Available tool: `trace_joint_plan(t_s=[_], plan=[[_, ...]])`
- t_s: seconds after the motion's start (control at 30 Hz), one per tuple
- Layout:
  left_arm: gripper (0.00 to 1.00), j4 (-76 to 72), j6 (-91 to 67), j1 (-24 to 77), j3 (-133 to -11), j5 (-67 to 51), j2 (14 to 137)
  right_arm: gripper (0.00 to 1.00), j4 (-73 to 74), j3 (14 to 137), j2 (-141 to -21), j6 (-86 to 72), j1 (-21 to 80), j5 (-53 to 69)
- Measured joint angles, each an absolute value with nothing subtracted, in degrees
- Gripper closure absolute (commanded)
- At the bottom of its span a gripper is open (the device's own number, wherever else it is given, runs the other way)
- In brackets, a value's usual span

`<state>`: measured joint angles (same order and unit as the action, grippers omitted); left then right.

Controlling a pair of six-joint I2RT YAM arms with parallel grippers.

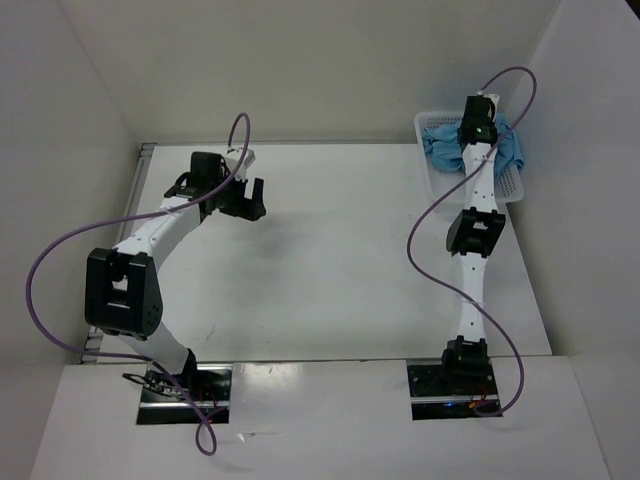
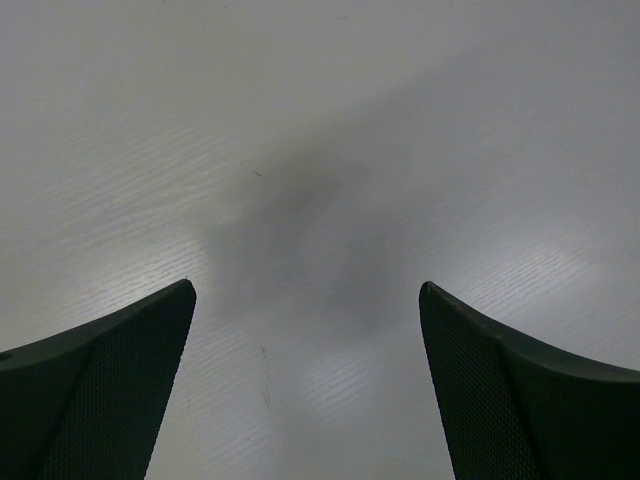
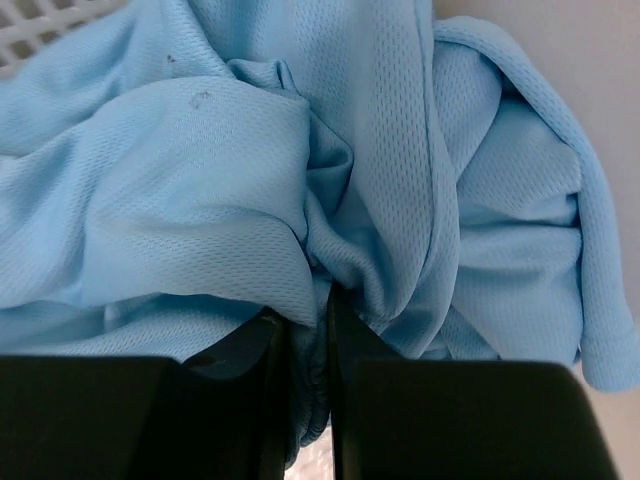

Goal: Fold and stack the shorts
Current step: Grab the shorts from the pile, then move the shorts to the center of the board

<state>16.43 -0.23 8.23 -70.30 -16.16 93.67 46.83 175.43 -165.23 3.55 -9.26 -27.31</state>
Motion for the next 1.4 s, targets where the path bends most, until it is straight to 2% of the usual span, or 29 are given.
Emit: trace_joint_plan(t_s=[0.27,0.73,0.8,1.0,1.1,1.13,1.17,1.27,1.3,1.4], plan=[[0.01,14.94,-0.23,8.23,-67.55,-16.34,89.08,1.00,53.67,175.94,-157.23,0.01,-7.75,-24.23],[0.01,8.91,-0.23,8.23,-52.29,-16.14,65.30,1.00,59.81,177.05,-123.04,-4.01,2.48,-17.93],[0.01,7.79,-0.23,8.23,-50.39,-16.03,62.87,1.00,59.75,177.51,-118.98,-3.68,6.83,-17.50],[0.01,4.86,-0.23,8.23,-45.58,-14.70,57.12,1.00,57.36,177.93,-113.32,0.40,32.38,-12.23],[0.01,4.43,-0.23,8.14,-44.36,-13.89,54.54,0.97,56.58,176.99,-113.80,0.36,35.88,-11.29],[0.01,4.16,-0.21,7.92,-44.07,-13.74,53.65,0.91,56.58,176.94,-114.56,0.03,35.86,-11.57],[0.01,3.99,-0.23,7.66,-43.81,-13.56,52.77,0.66,56.53,176.86,-115.55,-0.36,35.68,-12.21],[0.01,3.14,-0.23,5.96,-43.03,-12.88,50.35,0.06,55.59,173.75,-118.54,-2.39,35.42,-16.97],[0.01,2.74,-0.23,5.15,-42.61,-12.56,49.54,0.00,55.00,171.19,-119.22,-2.94,35.42,-18.72],[0.01,2.28,-0.23,2.66,-41.23,-11.66,47.70,0.00,55.02,160.33,-119.92,-3.70,35.35,-22.35]])
